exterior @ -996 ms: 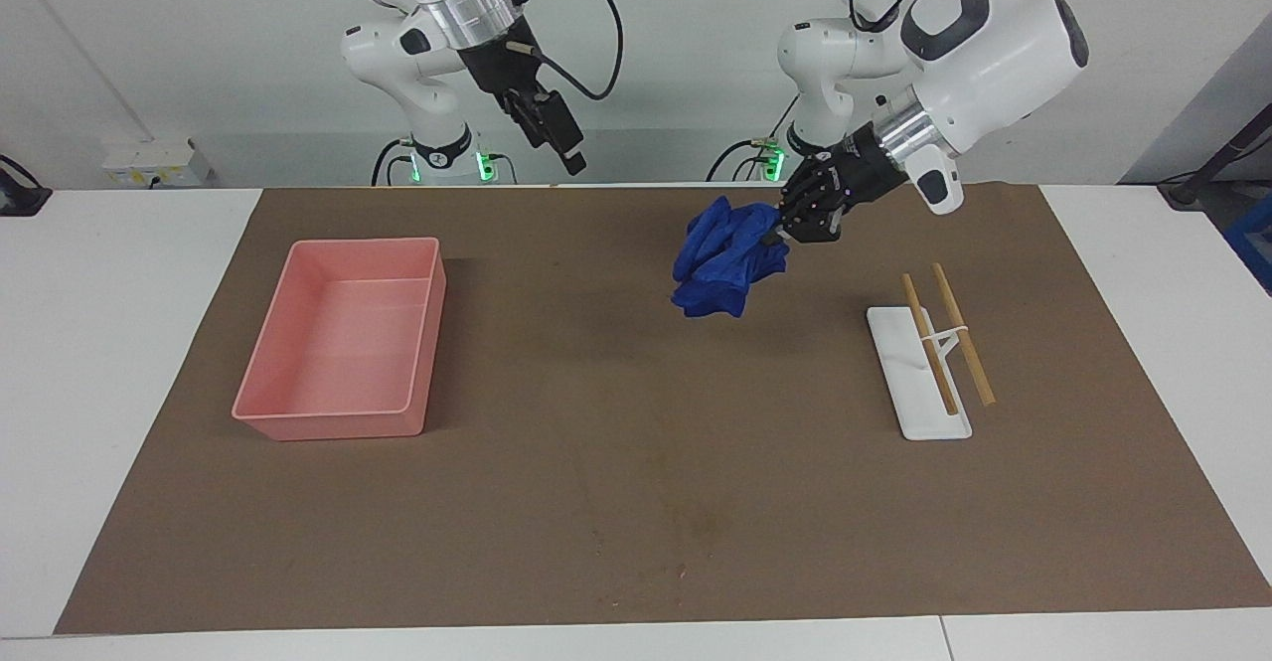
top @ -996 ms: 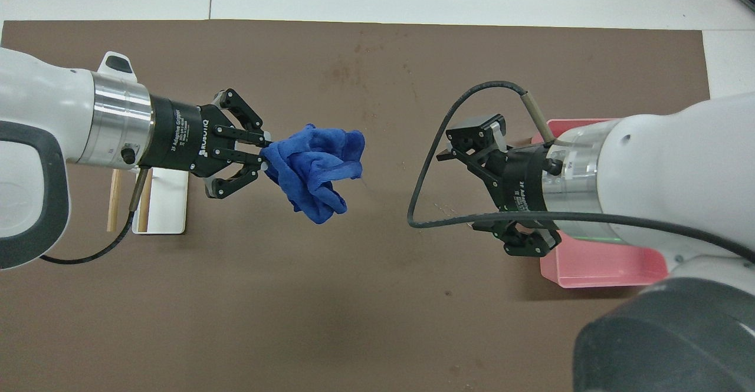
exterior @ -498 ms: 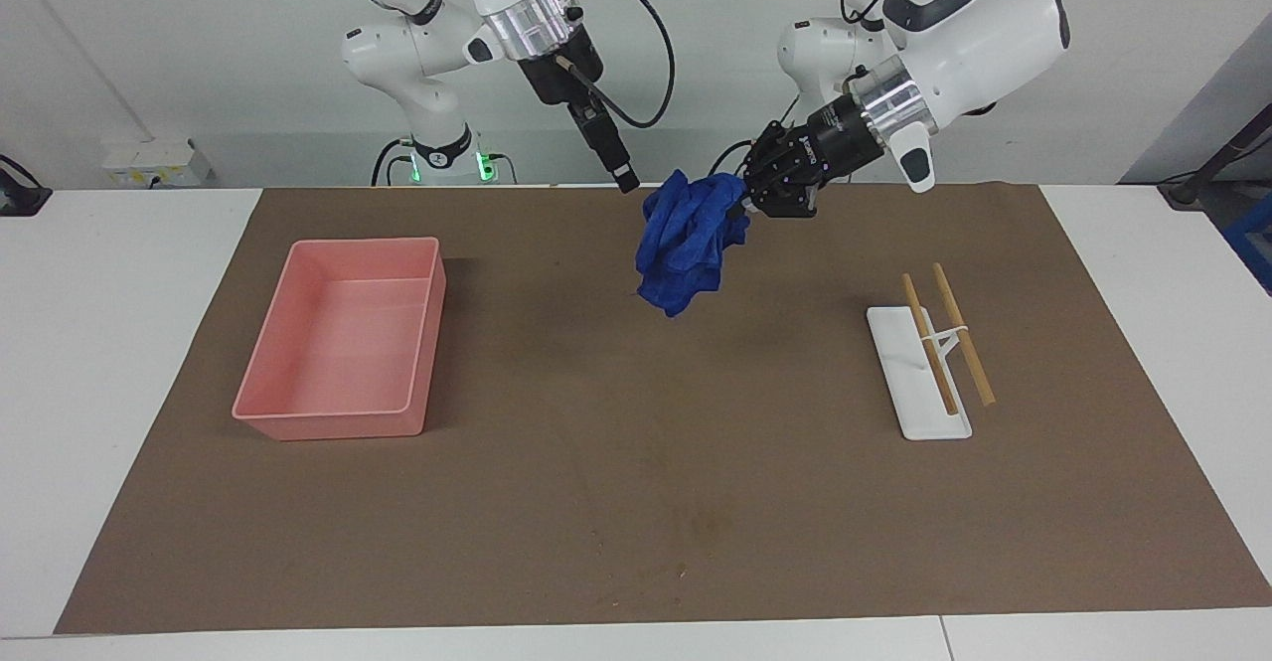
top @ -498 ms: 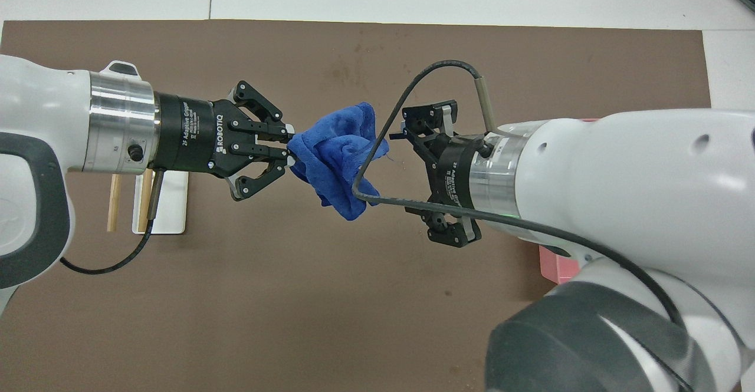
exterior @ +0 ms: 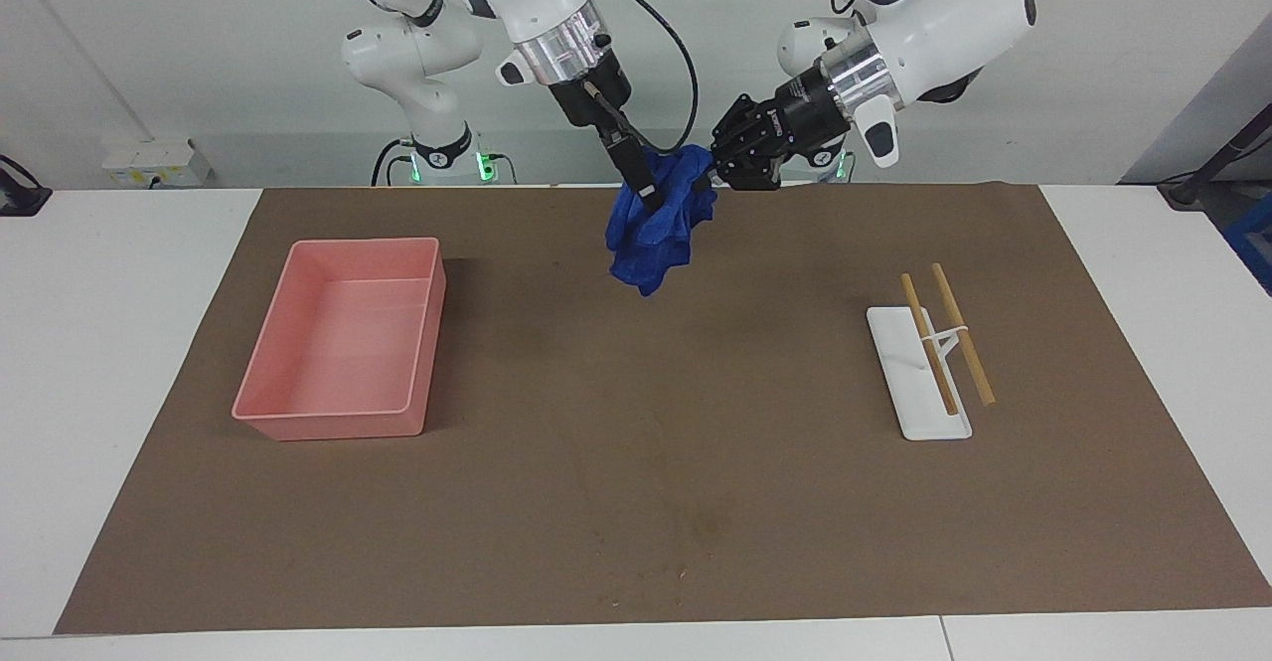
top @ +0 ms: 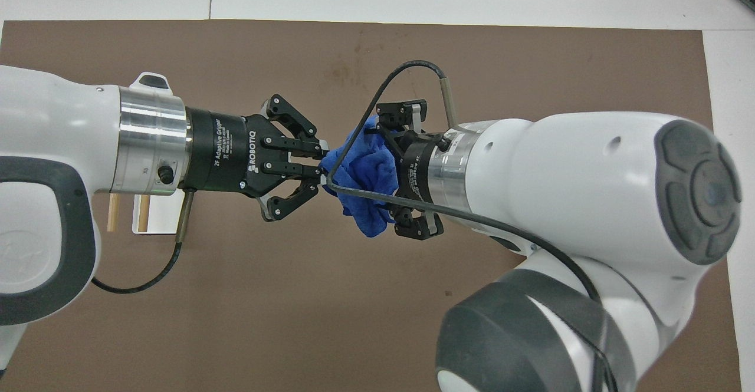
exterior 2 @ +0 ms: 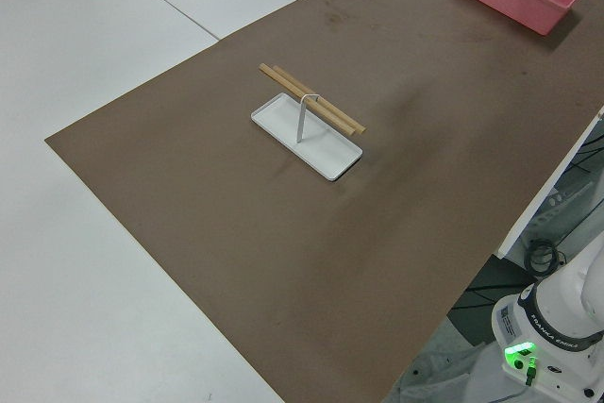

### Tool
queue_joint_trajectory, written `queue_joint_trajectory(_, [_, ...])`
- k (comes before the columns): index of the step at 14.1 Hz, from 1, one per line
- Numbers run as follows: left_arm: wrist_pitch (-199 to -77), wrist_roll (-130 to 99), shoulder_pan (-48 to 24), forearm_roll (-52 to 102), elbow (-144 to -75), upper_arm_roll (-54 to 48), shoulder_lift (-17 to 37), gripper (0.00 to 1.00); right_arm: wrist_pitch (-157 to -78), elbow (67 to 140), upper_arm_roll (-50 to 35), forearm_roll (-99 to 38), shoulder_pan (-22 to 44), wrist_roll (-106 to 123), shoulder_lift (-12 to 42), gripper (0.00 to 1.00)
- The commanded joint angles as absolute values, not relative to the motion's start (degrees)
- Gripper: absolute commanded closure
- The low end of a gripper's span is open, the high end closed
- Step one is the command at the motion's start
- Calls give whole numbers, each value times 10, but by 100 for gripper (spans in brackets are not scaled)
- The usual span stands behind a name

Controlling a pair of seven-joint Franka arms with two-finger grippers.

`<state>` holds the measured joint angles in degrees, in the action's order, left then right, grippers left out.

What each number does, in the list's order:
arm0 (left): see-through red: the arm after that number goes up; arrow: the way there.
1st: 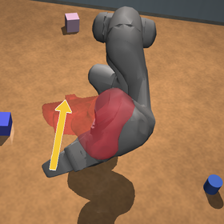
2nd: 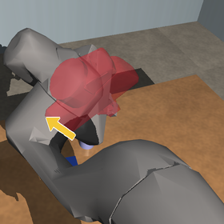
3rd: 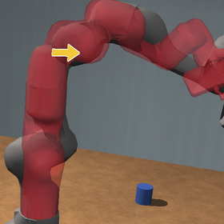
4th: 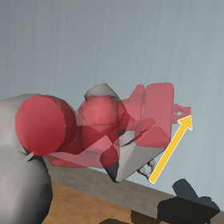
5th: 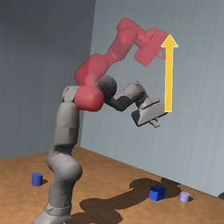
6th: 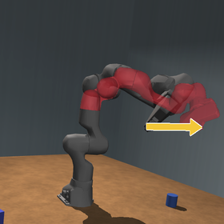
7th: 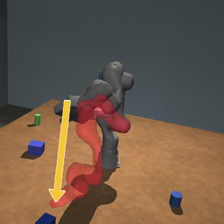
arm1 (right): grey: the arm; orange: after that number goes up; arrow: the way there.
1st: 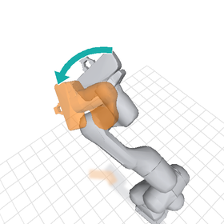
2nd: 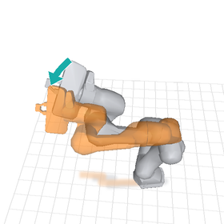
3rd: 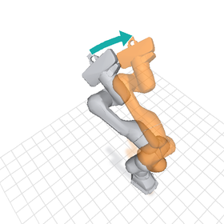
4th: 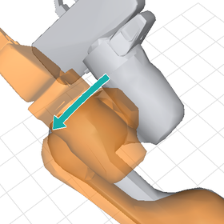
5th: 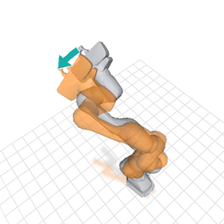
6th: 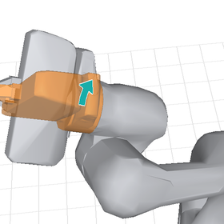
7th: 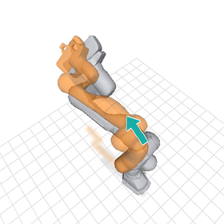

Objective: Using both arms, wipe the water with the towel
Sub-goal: 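Grasp the cloth with the right gripper and open the left gripper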

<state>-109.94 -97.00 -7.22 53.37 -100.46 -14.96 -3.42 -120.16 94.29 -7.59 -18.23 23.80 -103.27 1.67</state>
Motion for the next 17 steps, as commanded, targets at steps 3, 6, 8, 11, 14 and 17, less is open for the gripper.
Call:
queue_joint_trajectory(3, [-1108,-981,-81,547,-1012,-148,-49,100,-1234,946,-74,-192,251,-1045,29,6])
queue_joint_trajectory(6, [-1109,-979,-83,546,-1014,-147,-50,100,-1234,946,-74,-188,251,-1036,29,34])
queue_joint_trajectory(8, [-1109,-978,-82,545,-1012,-146,-50,100,-1226,946,-74,-185,251,-1004,28,82])
queue_joint_trajectory(11, [-1109,-972,-82,538,-1012,-145,-50,100,-1220,946,-74,-185,250,-990,28,100])
queue_joint_trajectory(14, [-1110,-973,-82,537,-1011,-144,-50,40,-1219,948,-74,-185,250,-990,26,100])
queue_joint_trajectory(17, [-1108,-972,-81,483,-1006,-144,-49,0,-1220,958,-74,-185,251,-988,22,100])
